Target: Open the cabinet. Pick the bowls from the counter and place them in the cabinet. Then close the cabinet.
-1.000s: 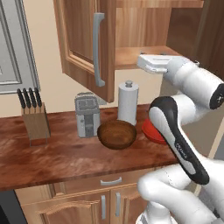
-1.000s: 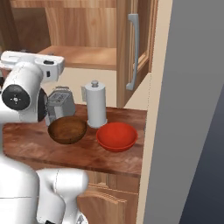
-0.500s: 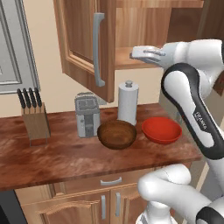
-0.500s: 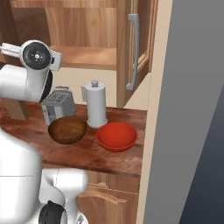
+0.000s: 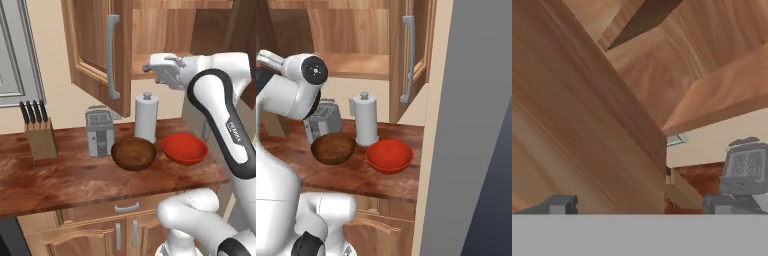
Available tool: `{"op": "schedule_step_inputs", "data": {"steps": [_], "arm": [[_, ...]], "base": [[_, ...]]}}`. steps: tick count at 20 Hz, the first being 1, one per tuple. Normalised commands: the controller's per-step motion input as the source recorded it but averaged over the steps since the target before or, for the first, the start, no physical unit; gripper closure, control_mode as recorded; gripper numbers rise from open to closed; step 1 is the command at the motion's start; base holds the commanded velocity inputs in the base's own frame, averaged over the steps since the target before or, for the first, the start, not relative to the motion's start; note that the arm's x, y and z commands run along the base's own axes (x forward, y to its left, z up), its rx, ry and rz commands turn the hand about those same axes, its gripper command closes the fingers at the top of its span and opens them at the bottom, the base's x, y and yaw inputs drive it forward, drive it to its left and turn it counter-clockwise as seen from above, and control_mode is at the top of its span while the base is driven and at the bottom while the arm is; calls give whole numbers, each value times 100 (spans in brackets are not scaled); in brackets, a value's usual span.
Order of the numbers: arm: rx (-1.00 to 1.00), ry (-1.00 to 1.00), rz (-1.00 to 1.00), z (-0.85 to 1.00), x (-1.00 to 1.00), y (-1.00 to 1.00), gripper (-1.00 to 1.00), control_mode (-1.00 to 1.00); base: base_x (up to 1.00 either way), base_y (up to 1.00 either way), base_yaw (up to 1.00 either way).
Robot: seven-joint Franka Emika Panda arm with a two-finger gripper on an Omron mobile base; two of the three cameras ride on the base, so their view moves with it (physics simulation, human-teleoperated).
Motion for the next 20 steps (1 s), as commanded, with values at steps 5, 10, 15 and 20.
{"op": "schedule_step_inputs", "data": {"steps": [5, 10, 15, 20], "arm": [[30, 5, 2, -38, 8, 41, -100, -100], [25, 18, 0, -3, 12, 30, -100, -100], [33, 26, 9, 0, 22, -1, -100, -100], [40, 32, 12, 0, 8, 8, -100, -100]], "base": [[0, 0, 0], [0, 0, 0], [0, 0, 0], [0, 0, 0]]}}
